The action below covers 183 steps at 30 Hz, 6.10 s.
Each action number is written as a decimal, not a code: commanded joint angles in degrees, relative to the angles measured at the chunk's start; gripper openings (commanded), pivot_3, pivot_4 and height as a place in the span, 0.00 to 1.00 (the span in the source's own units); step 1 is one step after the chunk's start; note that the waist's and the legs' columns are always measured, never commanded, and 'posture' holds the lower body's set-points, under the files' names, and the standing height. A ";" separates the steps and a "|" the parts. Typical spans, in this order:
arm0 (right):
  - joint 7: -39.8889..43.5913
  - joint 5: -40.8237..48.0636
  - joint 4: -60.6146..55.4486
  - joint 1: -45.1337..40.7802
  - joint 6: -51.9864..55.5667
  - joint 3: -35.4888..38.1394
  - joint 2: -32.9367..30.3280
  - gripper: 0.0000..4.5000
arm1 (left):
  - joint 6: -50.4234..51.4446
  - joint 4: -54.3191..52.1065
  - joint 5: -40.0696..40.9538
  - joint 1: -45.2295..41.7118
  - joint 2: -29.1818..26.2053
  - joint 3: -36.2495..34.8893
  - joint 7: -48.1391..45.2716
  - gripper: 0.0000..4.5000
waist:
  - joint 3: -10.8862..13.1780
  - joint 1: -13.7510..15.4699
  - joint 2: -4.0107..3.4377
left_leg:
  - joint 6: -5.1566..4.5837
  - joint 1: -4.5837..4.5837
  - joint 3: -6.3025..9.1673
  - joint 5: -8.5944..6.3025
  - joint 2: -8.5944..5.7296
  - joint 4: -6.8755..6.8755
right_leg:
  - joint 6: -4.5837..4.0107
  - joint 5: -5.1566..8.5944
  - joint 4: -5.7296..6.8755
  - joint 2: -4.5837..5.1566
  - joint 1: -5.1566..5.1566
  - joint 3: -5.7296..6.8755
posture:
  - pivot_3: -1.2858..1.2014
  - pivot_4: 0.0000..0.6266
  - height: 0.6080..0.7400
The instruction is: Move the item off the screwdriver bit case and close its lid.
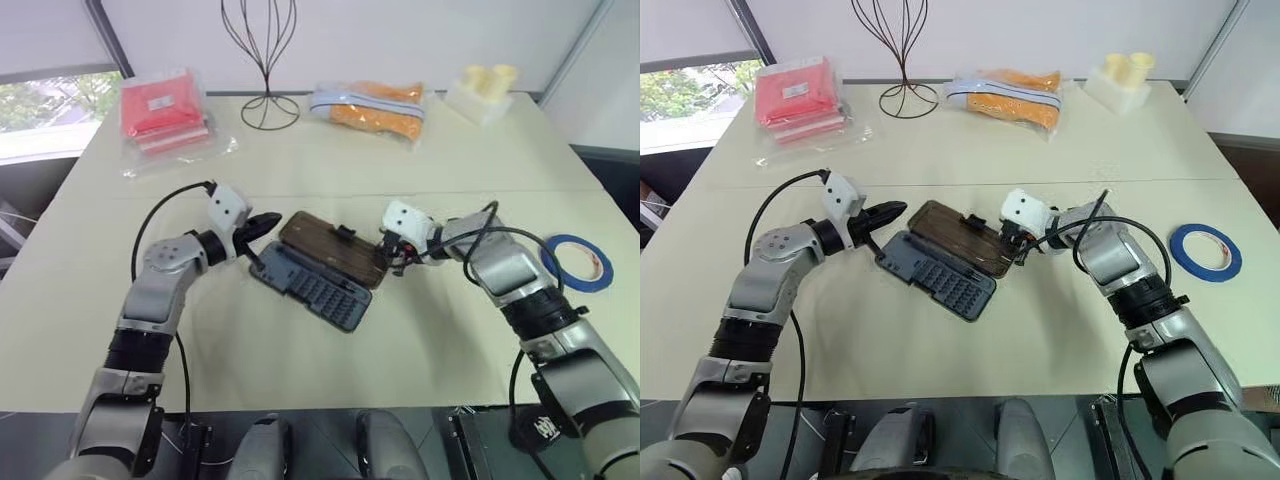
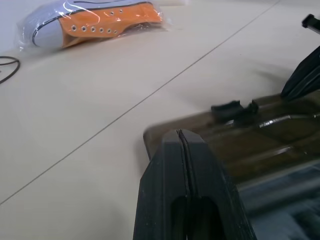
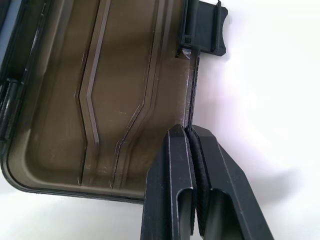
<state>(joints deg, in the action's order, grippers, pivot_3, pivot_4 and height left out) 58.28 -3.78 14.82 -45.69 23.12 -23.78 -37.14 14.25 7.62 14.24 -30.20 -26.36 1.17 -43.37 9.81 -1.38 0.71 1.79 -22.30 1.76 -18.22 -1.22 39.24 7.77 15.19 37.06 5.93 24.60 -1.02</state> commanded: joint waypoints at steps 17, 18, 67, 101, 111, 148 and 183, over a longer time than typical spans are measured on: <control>17.53 -7.07 24.87 -10.85 -52.29 -2.32 -1.32 0.01 | -0.14 -4.84 0.42 1.89 -1.58 -2.36 1.75 0.00 | 0.02 0.26 0.00 | 0.04 -0.01 0.01 0.02 0.00 0.00 | 0.00 0.00 -0.04 0.02 0.00 -0.01 | 0.52 0.24 1.00; 17.17 -7.13 25.03 -10.80 -51.92 -2.02 -1.16 0.01 | -0.14 -4.80 0.41 1.82 -1.55 -2.31 1.76 0.00 | 0.02 0.26 0.00 | 0.04 -0.01 0.00 0.02 0.00 0.00 | 0.00 0.00 -0.04 0.03 -0.01 -0.01 | 0.52 0.24 1.00; 17.86 -4.64 2.00 0.36 -29.12 5.51 -7.06 0.99 | 2.45 -6.31 2.51 1.50 -1.72 0.80 -5.04 0.00 | 0.02 0.38 0.00 | 0.05 -0.02 0.00 0.03 -0.01 0.02 | 0.00 0.00 -0.02 0.03 -0.02 0.01 | 0.52 0.24 1.00; 5.14 6.13 -16.42 7.96 -7.89 10.52 1.08 0.99 | 19.39 -27.05 11.58 17.62 -13.79 16.50 -26.37 0.00 | 0.02 0.38 -0.02 | 0.01 0.00 0.02 0.01 0.03 0.02 | -0.02 0.01 0.01 -0.01 -0.02 -0.04 | 0.52 0.24 1.00; 5.14 5.95 -14.19 6.20 -8.72 10.13 1.40 0.99 | 10.96 -20.51 5.39 19.39 -13.33 18.65 -24.72 0.00 | 0.00 0.52 -0.04 | 0.01 0.06 0.00 0.01 0.03 0.02 | -0.02 0.01 0.00 -0.01 -0.11 -0.04 | 0.52 0.24 1.00; 13.98 -2.49 10.64 2.04 -19.07 4.67 -0.19 0.35 | 6.94 -18.47 2.87 20.31 -10.29 20.04 -22.37 0.00 | -0.05 0.39 -0.10 | -0.49 1.05 -0.01 -0.27 0.05 -0.08 | -0.04 0.02 -0.26 -0.02 -1.17 -0.04 | 0.52 0.24 1.00; 9.48 -8.76 14.21 1.06 -31.02 2.23 1.29 0.01 | 7.25 -19.22 3.20 21.77 -10.40 18.57 -19.77 0.00 | -0.69 -0.33 -0.21 | -0.57 2.06 0.04 -0.34 0.22 -0.29 | -0.11 0.02 -0.76 -0.10 -2.24 -0.04 | 0.52 0.24 1.00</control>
<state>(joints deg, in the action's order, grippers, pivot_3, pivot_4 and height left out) 72.54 -9.88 29.33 -45.06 -6.92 -21.93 -35.24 19.52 -13.57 19.19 -9.24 -35.97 19.51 -64.38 9.12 -1.70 0.51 1.22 -20.24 1.80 -18.56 -1.00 38.95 7.66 15.20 36.30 5.83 22.36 -1.05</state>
